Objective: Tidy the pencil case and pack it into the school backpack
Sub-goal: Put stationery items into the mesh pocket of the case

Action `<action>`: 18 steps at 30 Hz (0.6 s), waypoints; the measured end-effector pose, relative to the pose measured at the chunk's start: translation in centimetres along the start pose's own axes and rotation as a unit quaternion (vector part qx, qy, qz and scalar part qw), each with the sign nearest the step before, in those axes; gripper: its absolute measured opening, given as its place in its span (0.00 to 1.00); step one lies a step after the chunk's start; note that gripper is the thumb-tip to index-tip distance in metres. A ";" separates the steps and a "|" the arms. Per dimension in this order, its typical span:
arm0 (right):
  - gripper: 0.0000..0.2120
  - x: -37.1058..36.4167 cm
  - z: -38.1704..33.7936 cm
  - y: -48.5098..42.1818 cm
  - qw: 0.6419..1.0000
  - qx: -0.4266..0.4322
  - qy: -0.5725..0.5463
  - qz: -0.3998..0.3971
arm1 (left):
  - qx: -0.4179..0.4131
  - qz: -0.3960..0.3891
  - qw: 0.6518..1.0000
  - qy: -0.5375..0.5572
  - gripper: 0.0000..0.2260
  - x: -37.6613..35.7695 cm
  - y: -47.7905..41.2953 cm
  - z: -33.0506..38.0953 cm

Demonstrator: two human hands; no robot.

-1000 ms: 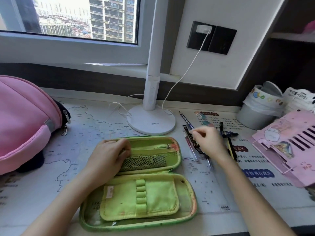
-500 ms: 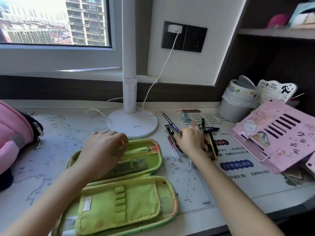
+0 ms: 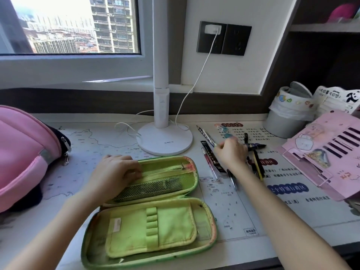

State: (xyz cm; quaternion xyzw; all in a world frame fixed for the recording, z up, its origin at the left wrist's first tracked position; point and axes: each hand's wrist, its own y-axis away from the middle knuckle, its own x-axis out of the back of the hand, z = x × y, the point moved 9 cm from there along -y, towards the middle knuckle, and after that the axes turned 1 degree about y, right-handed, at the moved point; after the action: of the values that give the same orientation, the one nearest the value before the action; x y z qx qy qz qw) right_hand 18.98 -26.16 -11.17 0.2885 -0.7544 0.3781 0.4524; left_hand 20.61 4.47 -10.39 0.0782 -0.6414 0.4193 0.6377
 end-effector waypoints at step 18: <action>0.06 0.3 -9.5 10.1 0.940 0.266 -0.173 -0.127 | -0.005 -0.154 0.981 -0.119 0.10 -2.9 -1.5 0.9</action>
State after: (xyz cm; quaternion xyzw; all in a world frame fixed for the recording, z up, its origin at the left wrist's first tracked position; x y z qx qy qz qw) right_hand 15.47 -12.75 -11.12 0.5525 -0.6502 0.4487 0.2658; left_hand 21.38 1.71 -12.17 0.2227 -0.6951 0.3007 0.6139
